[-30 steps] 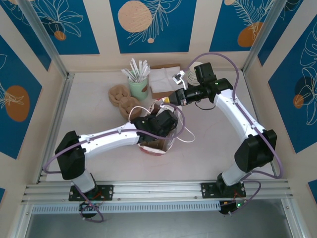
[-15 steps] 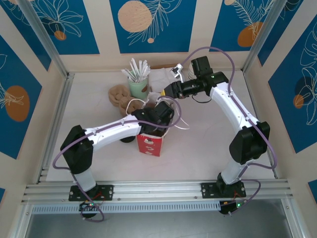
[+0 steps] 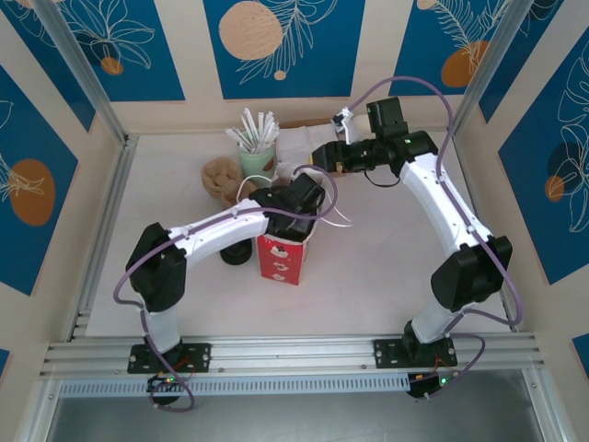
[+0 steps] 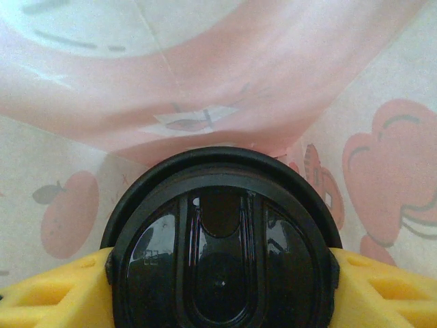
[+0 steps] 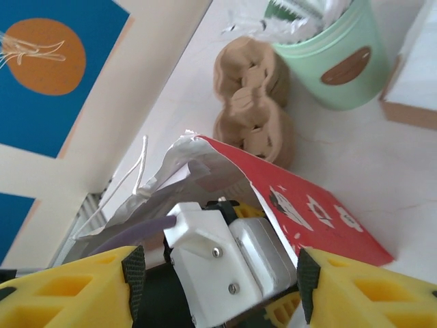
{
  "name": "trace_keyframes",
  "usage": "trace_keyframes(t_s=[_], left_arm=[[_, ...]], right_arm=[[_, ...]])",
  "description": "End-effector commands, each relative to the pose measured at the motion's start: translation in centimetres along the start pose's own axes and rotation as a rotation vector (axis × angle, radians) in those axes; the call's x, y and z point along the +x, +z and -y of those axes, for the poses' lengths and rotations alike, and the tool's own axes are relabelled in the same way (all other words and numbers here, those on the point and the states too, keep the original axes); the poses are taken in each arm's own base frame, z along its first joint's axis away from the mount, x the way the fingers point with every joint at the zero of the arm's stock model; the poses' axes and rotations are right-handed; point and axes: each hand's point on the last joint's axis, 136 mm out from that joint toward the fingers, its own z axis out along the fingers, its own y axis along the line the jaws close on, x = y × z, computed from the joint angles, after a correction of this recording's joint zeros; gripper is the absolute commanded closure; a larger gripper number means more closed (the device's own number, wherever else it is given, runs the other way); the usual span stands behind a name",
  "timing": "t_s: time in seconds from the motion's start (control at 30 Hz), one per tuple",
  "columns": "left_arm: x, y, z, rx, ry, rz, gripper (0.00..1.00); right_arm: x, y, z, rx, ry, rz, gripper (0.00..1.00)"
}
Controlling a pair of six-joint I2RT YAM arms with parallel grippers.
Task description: Pack the takeout coffee
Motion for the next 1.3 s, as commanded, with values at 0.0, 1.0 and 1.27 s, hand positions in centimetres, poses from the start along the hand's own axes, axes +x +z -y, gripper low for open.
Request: trace_keyframes(t_s=[0.0,1.0,1.27], left_arm=[[1.0,1.1,-0.4,0.011,-0.021,-0.084,0.33],[2.9,6.7,0.2,0.064,-0.062,-0.341,0.39],[3.8,7.0,0.1,0.067,-0.047,-0.334,0.38]], right_arm=[[-0.8,-2.8,-0.8,0.063,-0.016,0.094,0.36],[3.2,-8.7,2.0,0.171,0.228,0.197,0.36],[3.1,-8.5,2.2,0.159,0.233,0.186,0.36]])
